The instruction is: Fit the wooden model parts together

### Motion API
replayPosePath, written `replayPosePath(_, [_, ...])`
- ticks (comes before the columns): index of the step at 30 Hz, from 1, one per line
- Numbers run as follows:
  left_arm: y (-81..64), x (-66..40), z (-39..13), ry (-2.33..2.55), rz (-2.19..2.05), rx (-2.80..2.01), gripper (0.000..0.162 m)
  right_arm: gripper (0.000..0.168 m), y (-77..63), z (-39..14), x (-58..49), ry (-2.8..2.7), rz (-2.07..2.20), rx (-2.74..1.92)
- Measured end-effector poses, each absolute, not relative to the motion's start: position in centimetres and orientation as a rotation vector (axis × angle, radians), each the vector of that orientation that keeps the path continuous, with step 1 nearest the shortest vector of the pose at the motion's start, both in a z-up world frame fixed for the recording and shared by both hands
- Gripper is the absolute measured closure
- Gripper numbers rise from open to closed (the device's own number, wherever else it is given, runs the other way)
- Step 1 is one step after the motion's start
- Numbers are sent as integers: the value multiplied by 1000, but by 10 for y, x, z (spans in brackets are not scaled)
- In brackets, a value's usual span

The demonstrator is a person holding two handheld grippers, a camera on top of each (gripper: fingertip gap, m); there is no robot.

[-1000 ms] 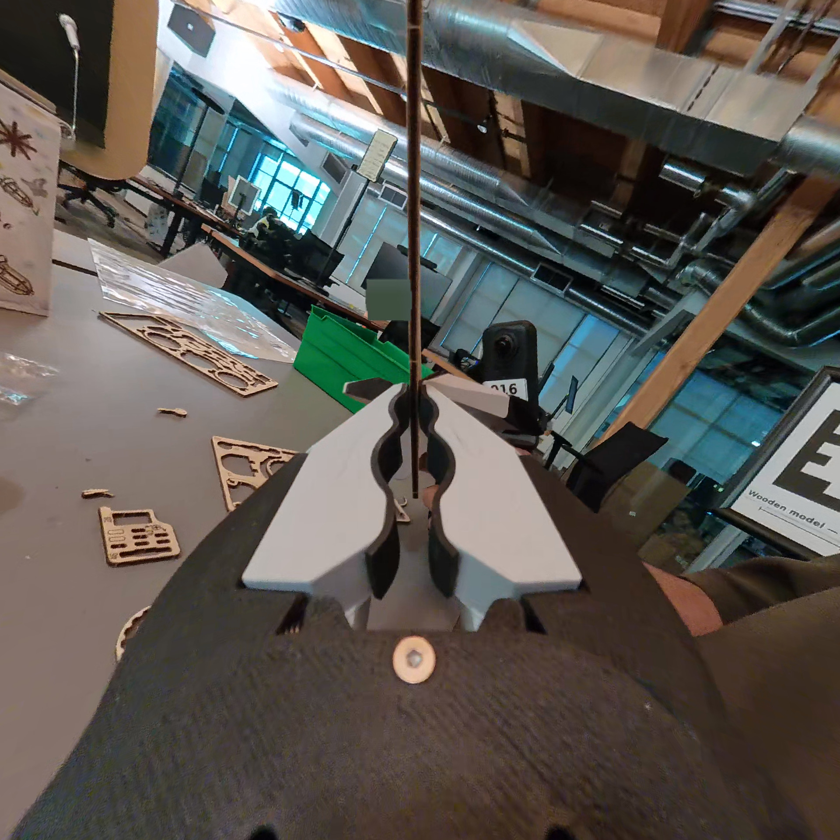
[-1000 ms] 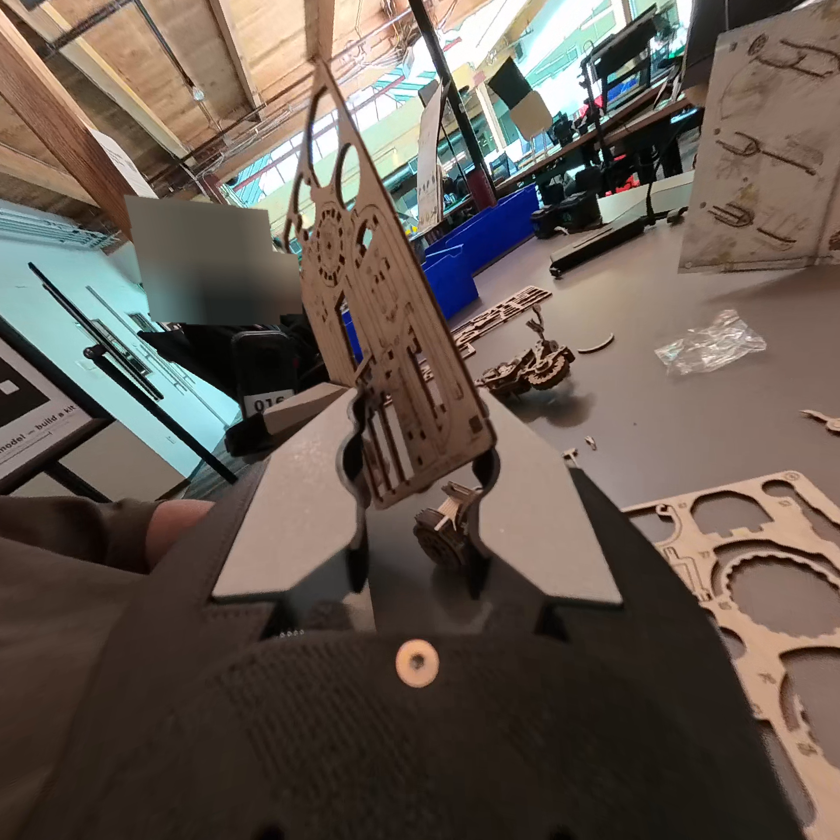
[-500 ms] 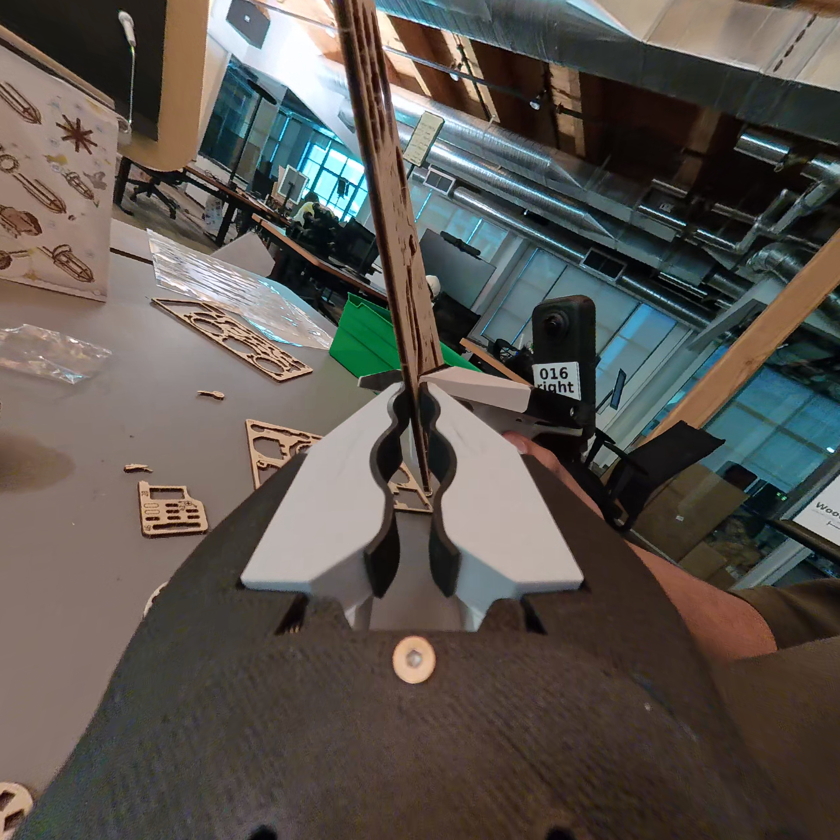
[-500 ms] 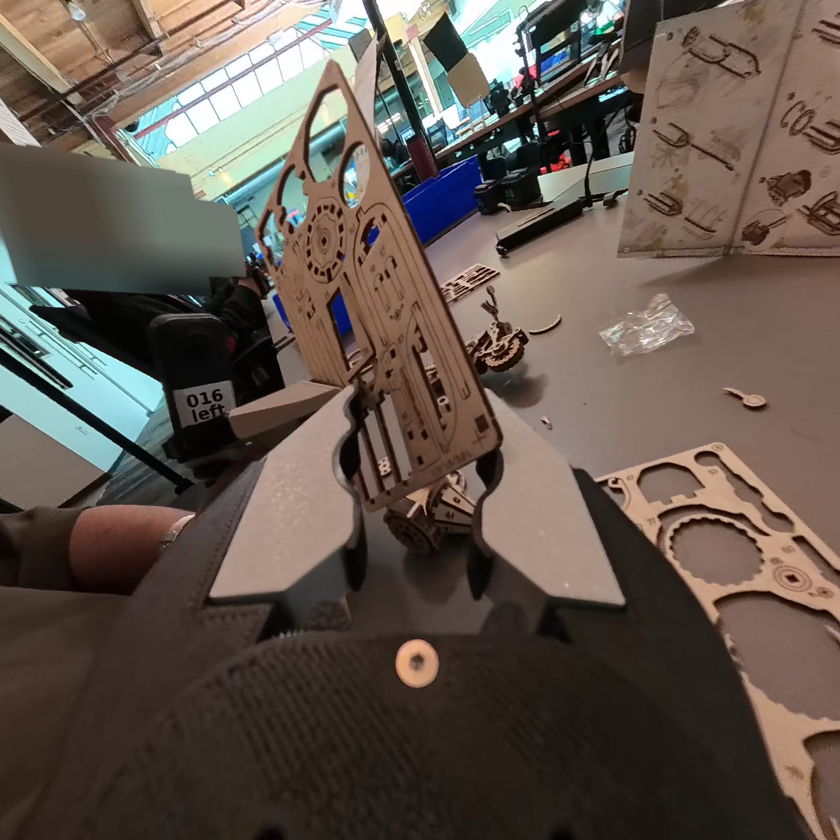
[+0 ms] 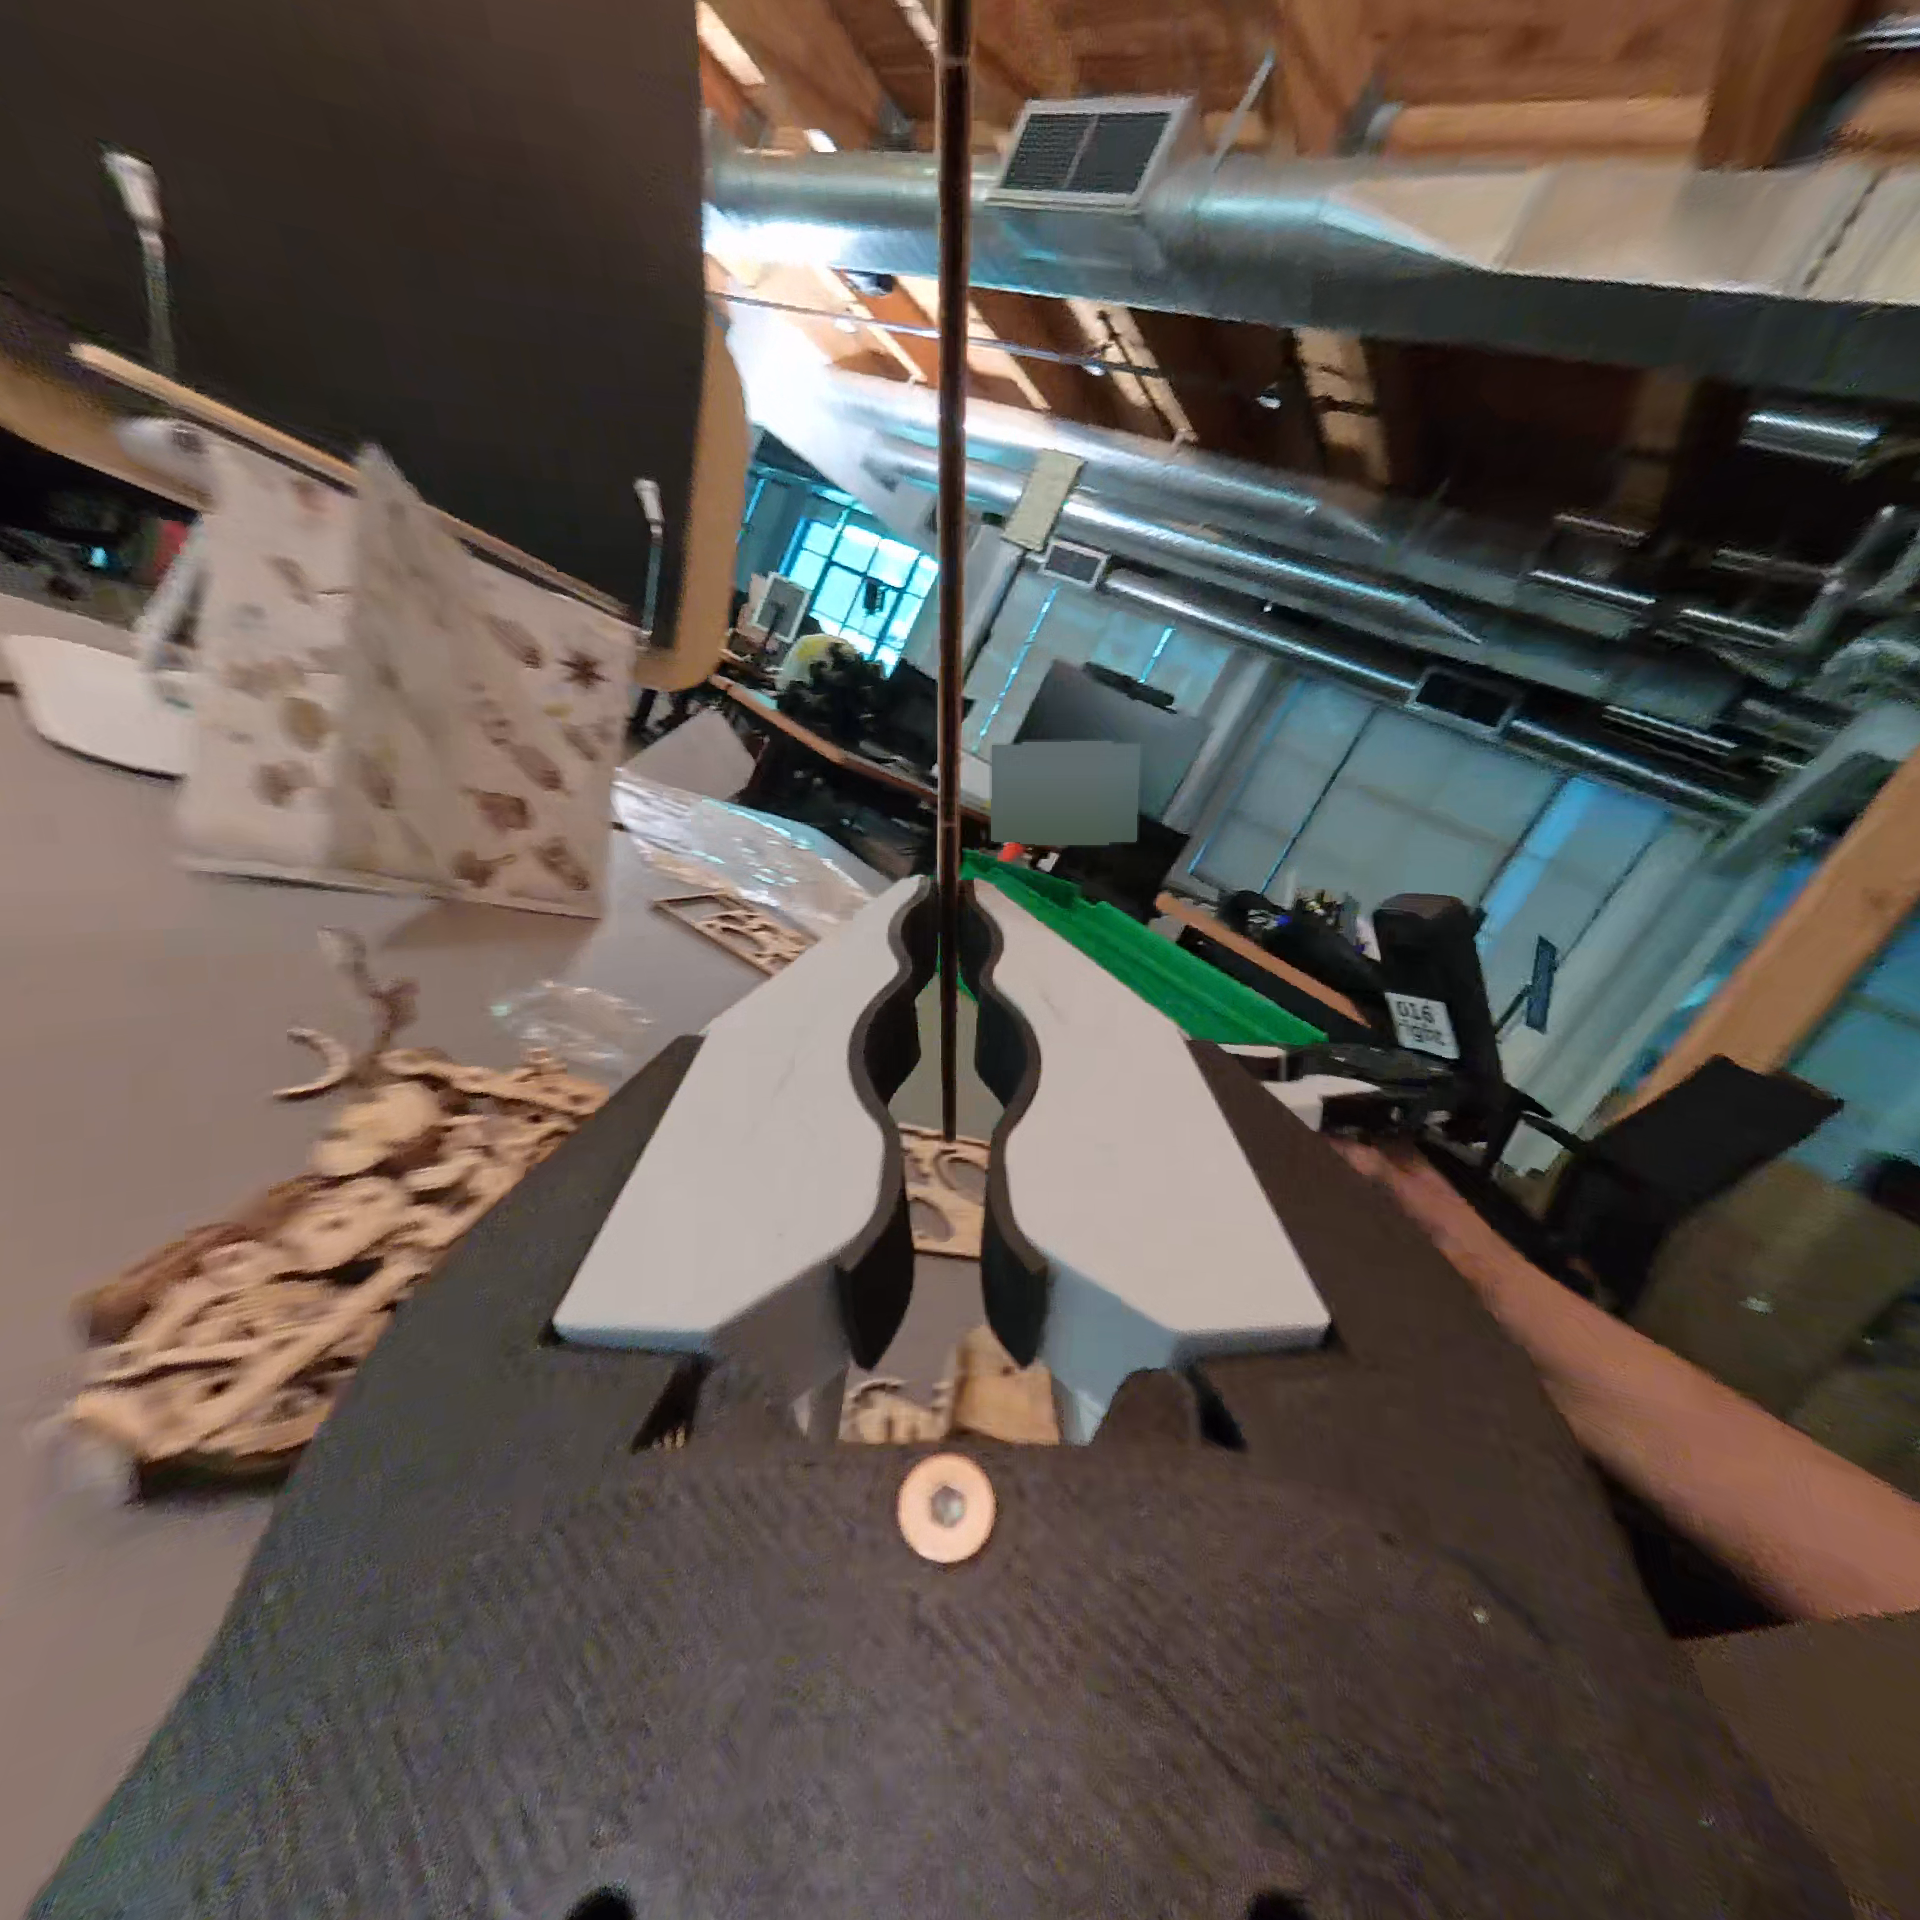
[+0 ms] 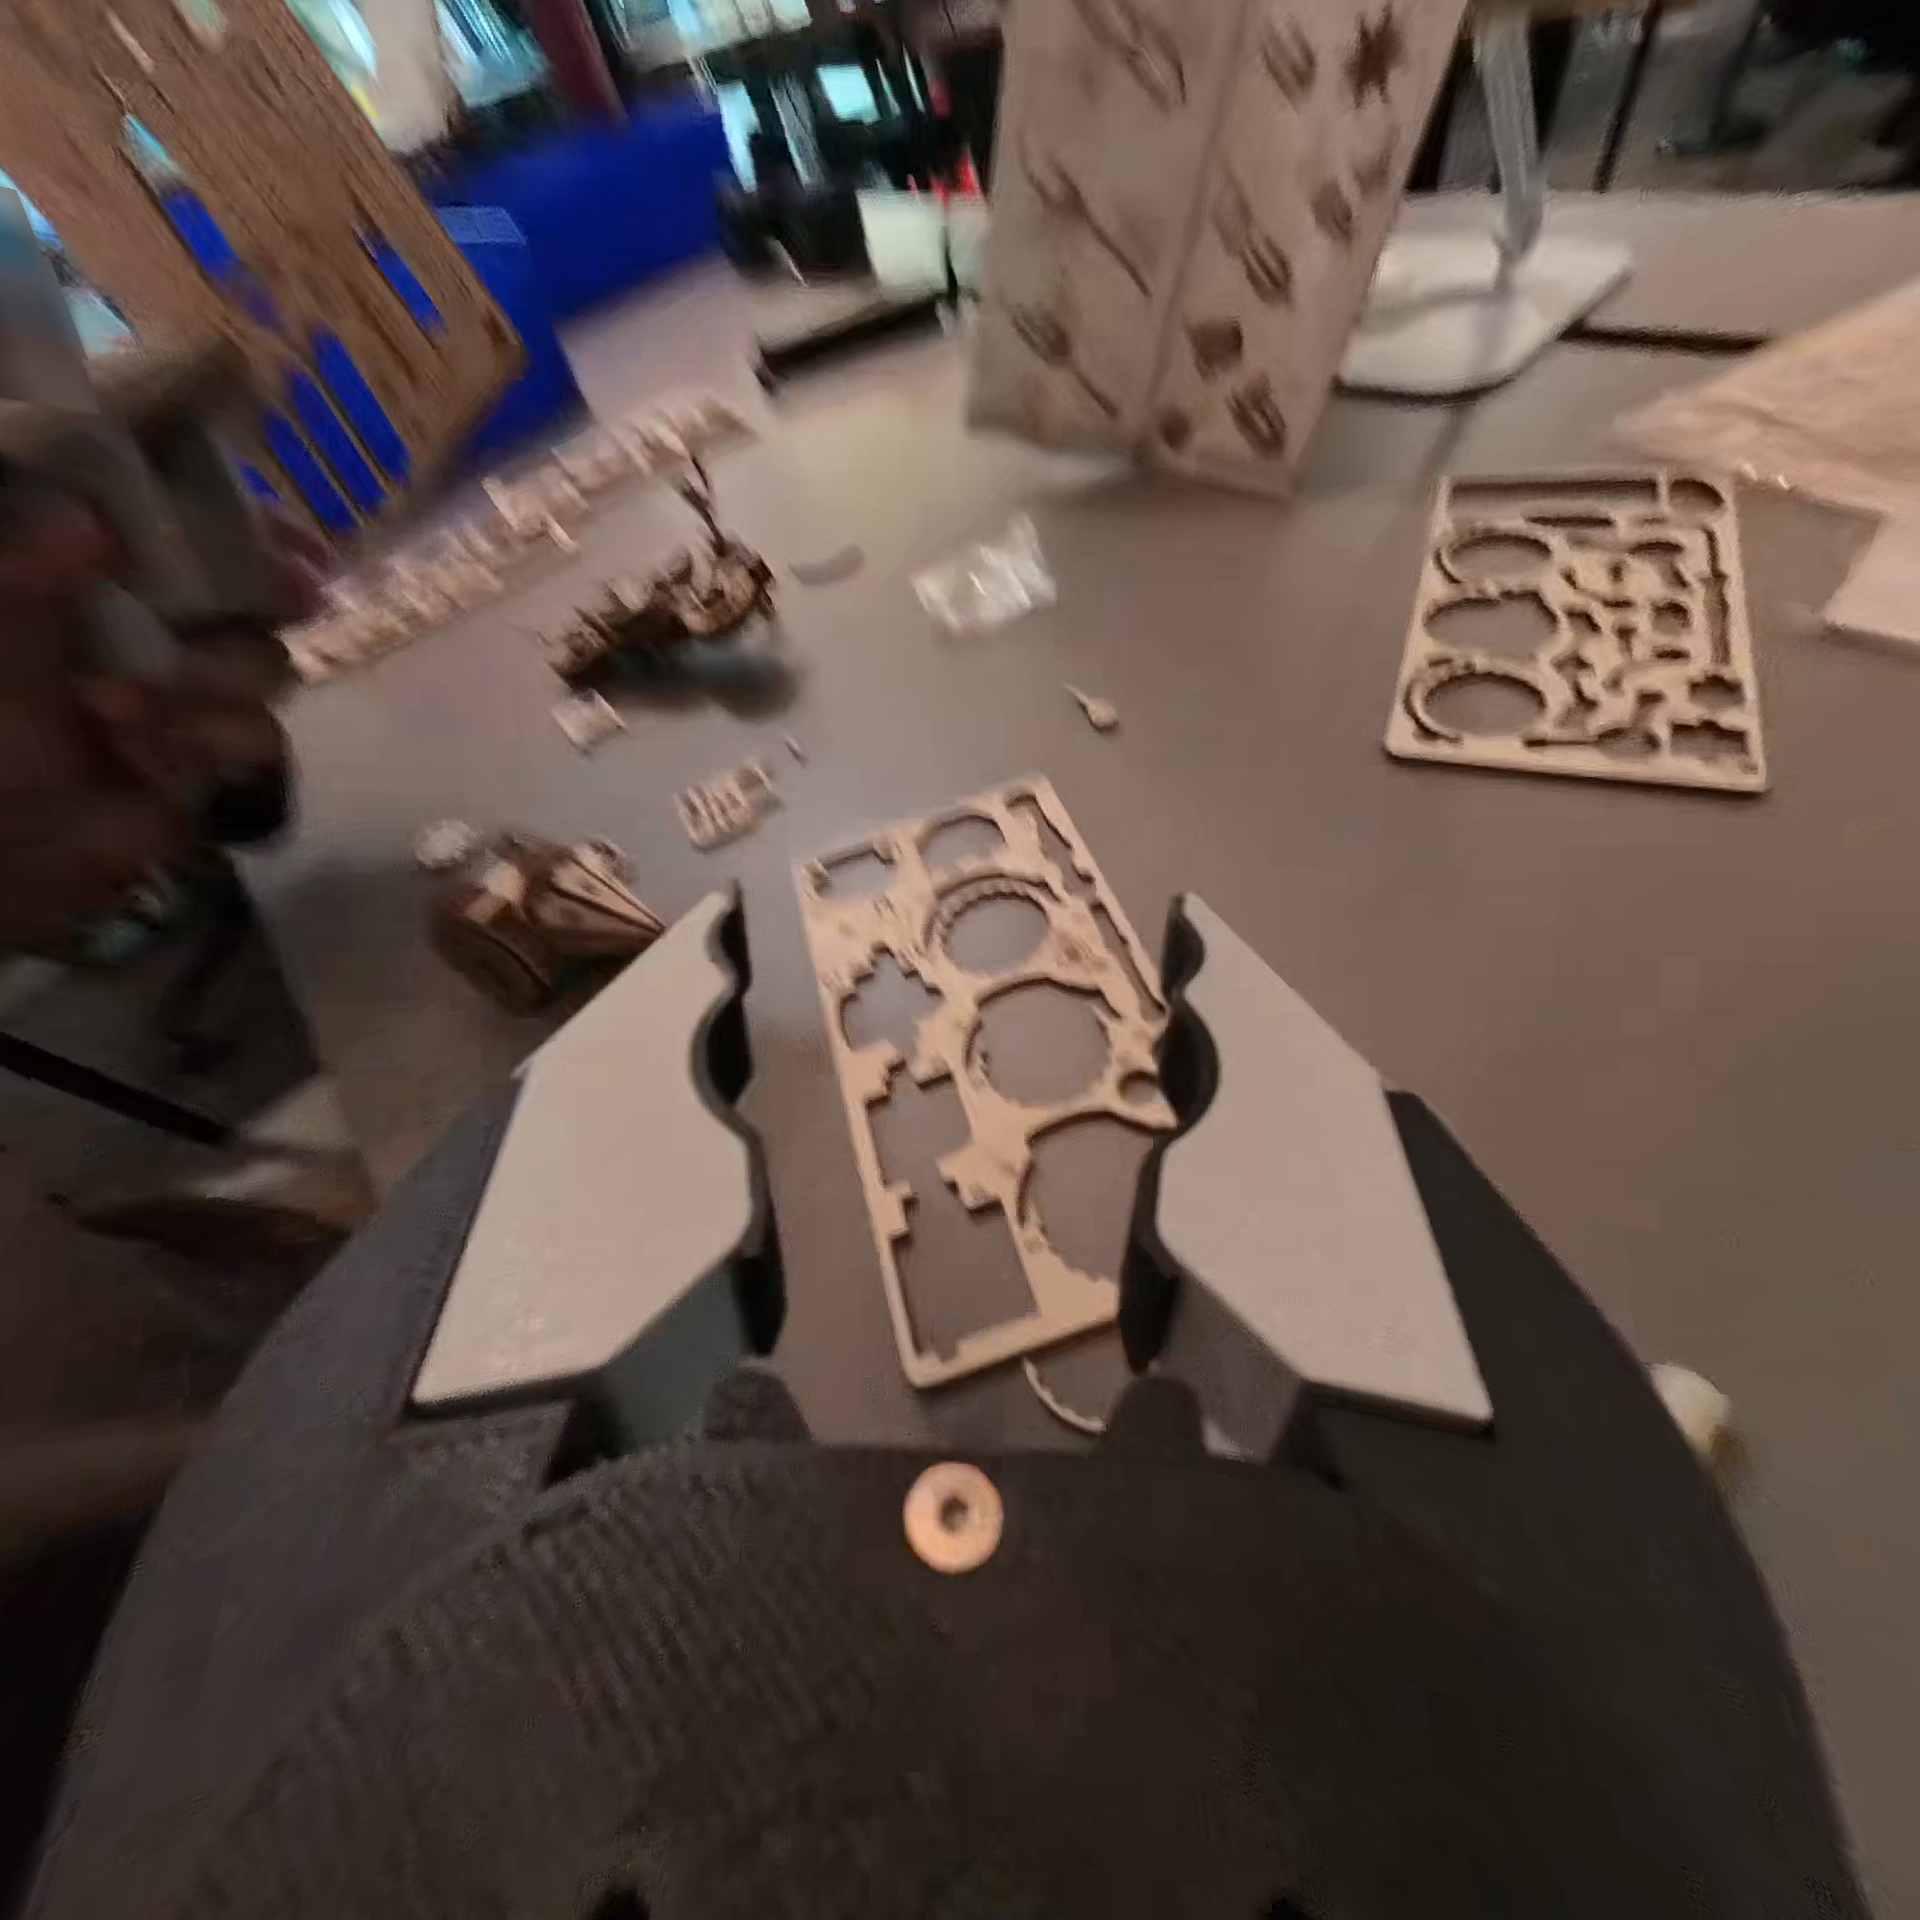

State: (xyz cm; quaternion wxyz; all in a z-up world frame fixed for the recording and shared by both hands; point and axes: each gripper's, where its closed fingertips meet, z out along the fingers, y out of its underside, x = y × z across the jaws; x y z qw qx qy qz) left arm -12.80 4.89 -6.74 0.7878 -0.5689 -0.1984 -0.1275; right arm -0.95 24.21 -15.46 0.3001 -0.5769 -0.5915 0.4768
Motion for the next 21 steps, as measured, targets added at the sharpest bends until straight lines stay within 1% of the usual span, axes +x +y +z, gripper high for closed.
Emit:
replayPosePath(2, [39,-151,-73,-466,-282,-1217,162,74,242,-177,-13,-1668,1119,-1551])
replayPosePath(4, [34,-172,-75,-507,-318,-1185,162,63,241,-199,-19,-1789,985,-1576])
replayPosePath(6, [30,-187,-71,-517,-379,-1133,162,47,238,-213,-23,-1872,924,-1603])
replayPosePath(8, [27,-195,-69,-506,-423,-1111,162,39,237,-225,-23,-1928,868,-1621])
replayPosePath(10, [24,-203,-70,-502,-418,-1104,162,46,240,-229,-24,-1952,797,-1580])
replayPosePath(12, [22,-209,-68,-486,-409,-1097,162,74,238,-227,-27,-1959,822,-1573])
replayPosePath(21, [9,-234,-68,-511,-376,-1054,162,76,246,-226,-34,-1892,773,-1634])
